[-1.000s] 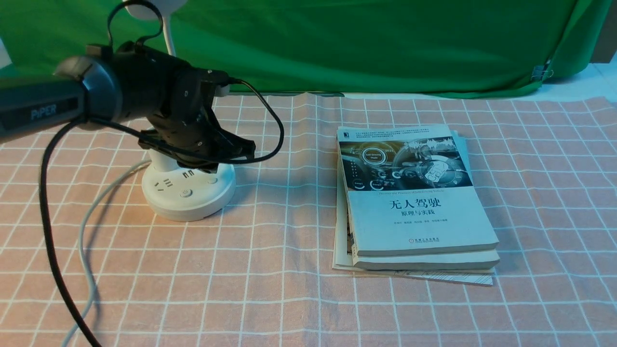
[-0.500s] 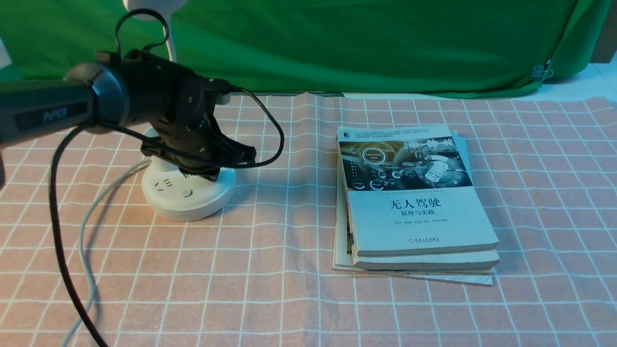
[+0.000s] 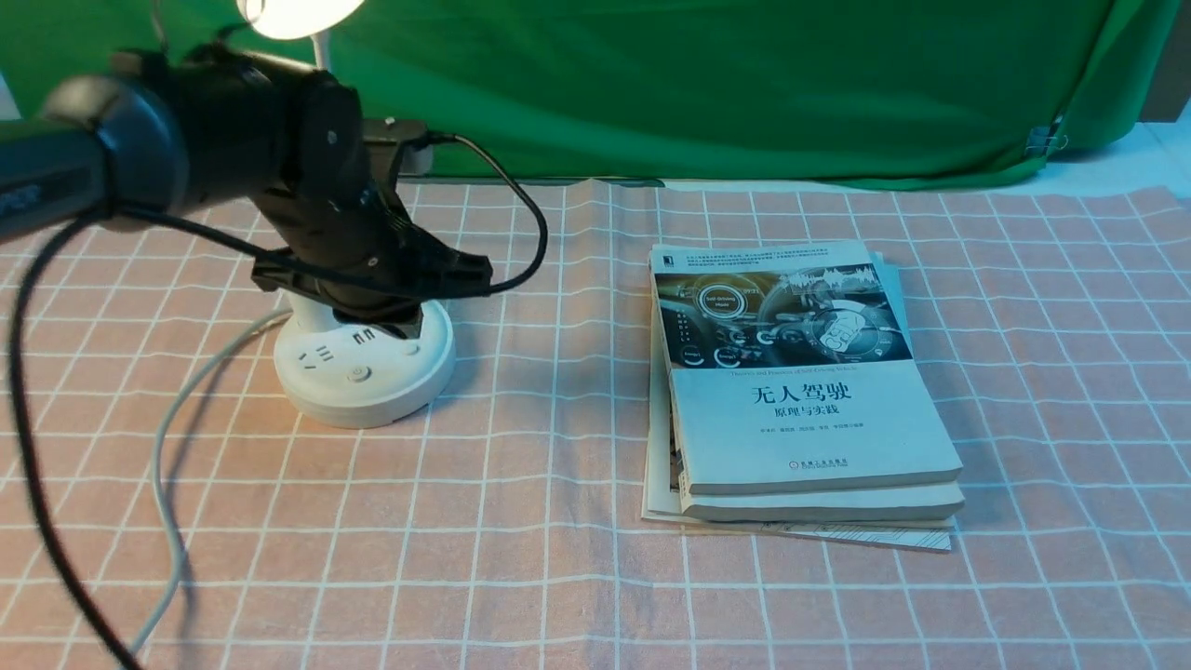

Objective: Turn on the table lamp on the pink coffee tablecloth with your hand.

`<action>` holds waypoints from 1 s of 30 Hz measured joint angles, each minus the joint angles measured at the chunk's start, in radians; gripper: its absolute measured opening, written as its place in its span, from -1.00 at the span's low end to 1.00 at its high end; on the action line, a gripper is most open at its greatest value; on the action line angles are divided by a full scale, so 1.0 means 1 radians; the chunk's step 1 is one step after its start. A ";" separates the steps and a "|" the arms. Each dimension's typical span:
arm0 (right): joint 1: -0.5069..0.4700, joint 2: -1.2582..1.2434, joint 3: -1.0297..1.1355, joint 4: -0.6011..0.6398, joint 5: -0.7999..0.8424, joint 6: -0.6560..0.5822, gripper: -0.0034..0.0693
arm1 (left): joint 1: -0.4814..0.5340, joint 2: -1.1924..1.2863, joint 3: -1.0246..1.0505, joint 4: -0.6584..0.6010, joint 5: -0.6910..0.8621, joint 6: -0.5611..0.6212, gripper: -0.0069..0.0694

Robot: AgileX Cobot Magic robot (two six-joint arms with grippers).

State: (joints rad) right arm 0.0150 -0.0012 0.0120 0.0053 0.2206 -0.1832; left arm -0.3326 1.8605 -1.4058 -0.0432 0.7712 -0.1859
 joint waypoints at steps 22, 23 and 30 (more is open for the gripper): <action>0.000 0.000 0.000 0.000 0.000 0.000 -0.25 | -0.001 -1.129 0.562 -0.533 -0.120 0.507 -0.76; 0.000 0.000 0.000 0.000 0.000 0.000 -0.25 | -0.001 -1.179 0.562 -0.508 -0.129 0.525 -0.76; 0.000 0.000 0.000 0.000 0.000 0.000 -0.25 | -0.001 -1.378 0.683 -0.353 -0.192 0.533 -0.76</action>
State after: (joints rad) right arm 0.0150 -0.0012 0.0120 0.0053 0.2206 -0.1832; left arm -0.3336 0.4823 -0.7224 -0.3962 0.5794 0.3473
